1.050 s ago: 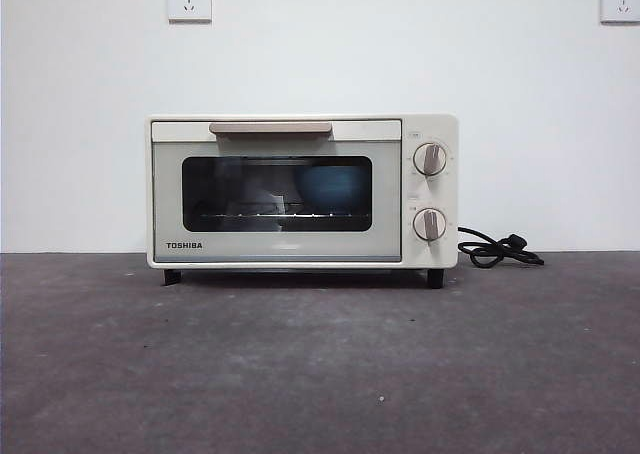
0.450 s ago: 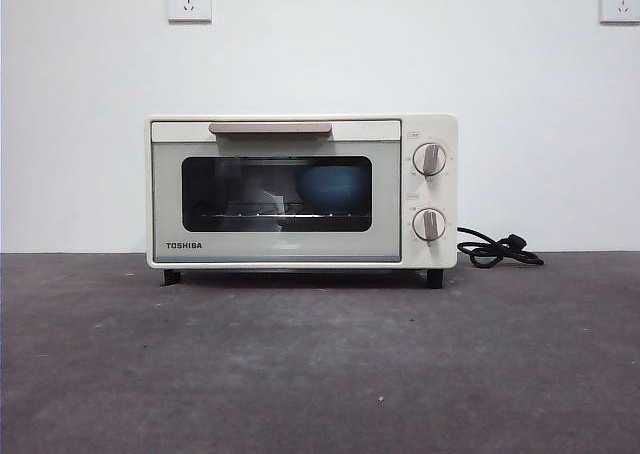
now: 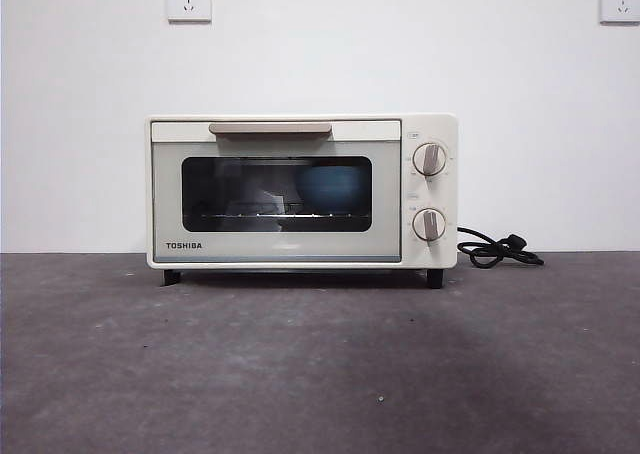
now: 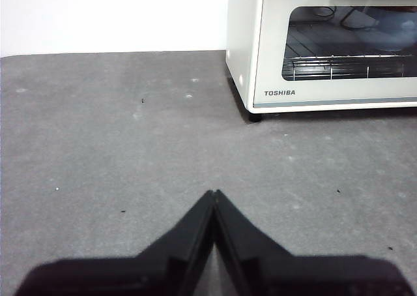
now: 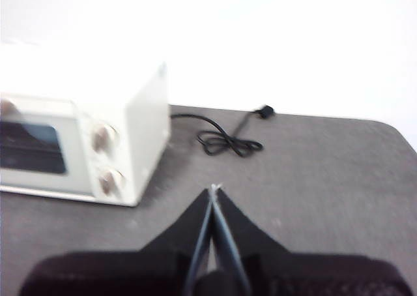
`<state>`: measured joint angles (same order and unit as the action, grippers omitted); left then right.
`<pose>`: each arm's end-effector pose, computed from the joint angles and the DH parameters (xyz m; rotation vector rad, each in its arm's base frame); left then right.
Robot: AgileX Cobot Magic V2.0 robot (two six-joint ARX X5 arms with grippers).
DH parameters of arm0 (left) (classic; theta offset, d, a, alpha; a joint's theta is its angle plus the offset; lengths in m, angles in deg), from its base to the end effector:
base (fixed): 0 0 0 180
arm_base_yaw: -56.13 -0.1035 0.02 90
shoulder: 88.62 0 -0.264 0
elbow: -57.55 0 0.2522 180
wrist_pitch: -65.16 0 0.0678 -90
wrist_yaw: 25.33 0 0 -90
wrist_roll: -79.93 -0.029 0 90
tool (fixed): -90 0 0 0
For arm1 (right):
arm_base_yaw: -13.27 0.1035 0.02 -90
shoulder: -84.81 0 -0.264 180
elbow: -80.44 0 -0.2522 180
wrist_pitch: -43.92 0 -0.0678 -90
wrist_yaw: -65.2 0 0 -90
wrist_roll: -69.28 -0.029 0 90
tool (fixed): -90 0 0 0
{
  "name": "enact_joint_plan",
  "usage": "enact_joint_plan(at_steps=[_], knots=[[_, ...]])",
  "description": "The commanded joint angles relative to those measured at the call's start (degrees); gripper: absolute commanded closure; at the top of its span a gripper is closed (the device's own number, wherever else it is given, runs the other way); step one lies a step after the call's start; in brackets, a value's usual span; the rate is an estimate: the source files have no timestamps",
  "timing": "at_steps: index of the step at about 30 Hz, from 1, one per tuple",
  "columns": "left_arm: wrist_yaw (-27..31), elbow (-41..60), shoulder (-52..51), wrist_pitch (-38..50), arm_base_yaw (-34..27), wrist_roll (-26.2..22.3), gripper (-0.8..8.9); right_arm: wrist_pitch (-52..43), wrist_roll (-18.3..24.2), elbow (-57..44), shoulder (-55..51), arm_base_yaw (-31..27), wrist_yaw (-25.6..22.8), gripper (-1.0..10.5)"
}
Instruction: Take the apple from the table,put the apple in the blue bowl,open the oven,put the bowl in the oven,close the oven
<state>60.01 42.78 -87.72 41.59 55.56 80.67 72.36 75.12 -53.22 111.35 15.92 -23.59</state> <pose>0.0962 -0.0014 0.1518 -0.0206 0.1696 -0.0701 0.1167 0.0060 0.2923 -0.1036 0.1473 0.0749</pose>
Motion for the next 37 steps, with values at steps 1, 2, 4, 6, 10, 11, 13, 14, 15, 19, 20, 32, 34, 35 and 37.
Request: enact_joint_plan(at_steps=[1,2,4,6,10,11,13,14,15,19,20,32,34,35,37], knots=[[0.1,0.6,0.0,0.5,-0.2,0.6,8.17,-3.7,1.0,-8.6,-4.8,-1.2,-0.2,9.5],[0.1,0.6,0.0,0.5,-0.2,0.6,8.17,-4.9,1.7,-11.3,-6.6,-1.6,-0.2,9.5],[0.1,0.6,0.0,0.5,-0.2,0.6,8.17,-6.9,2.3,-15.9,-9.6,-2.3,-0.2,9.5],[0.1,0.6,0.0,0.5,-0.2,0.6,8.17,-8.8,2.3,-20.1,-12.5,-2.9,-0.2,9.5],[0.1,0.6,0.0,0.5,-0.2,0.6,8.17,-9.1,2.3,-25.5,-17.3,-4.3,-1.4,9.5],[0.1,0.6,0.0,0.5,-0.2,0.6,8.17,-9.1,2.3,-26.6,-18.4,-4.7,-1.7,9.5],[0.1,0.6,0.0,0.5,-0.2,0.6,8.17,-9.0,2.3,-28.1,-19.8,-5.4,-1.6,9.5],[0.1,0.6,0.0,0.5,-0.2,0.6,8.17,-8.8,2.2,-28.5,-20.4,-5.6,-1.6,9.5],[0.1,0.6,0.0,0.5,-0.2,0.6,8.17,-8.7,2.2,-28.9,-20.9,-5.7,-1.6,9.5],[0.1,0.6,0.0,0.5,-0.2,0.6,8.17,-8.7,1.8,-29.9,-22.9,-5.7,-1.7,9.5],[0.1,0.6,0.0,0.5,-0.2,0.6,8.17,-8.7,1.5,-30.3,-23.6,-5.7,-1.6,9.5],[0.1,0.6,0.0,0.5,-0.2,0.6,8.17,-3.9,-0.2,-31.8,-26.1,-5.7,-2.5,9.5],[0.1,0.6,0.1,0.5,-0.2,0.6,8.17,-4.0,-0.3,-31.8,-26.1,-5.7,-3.7,9.5],[0.1,0.6,0.1,0.5,-0.2,0.6,8.17,-4.0,-0.3,-31.8,-26.1,-5.7,-4.2,9.5],[0.1,0.6,0.1,0.5,-0.2,0.6,8.17,-4.0,-0.3,-31.8,-26.1,-5.7,-4.5,9.5]])
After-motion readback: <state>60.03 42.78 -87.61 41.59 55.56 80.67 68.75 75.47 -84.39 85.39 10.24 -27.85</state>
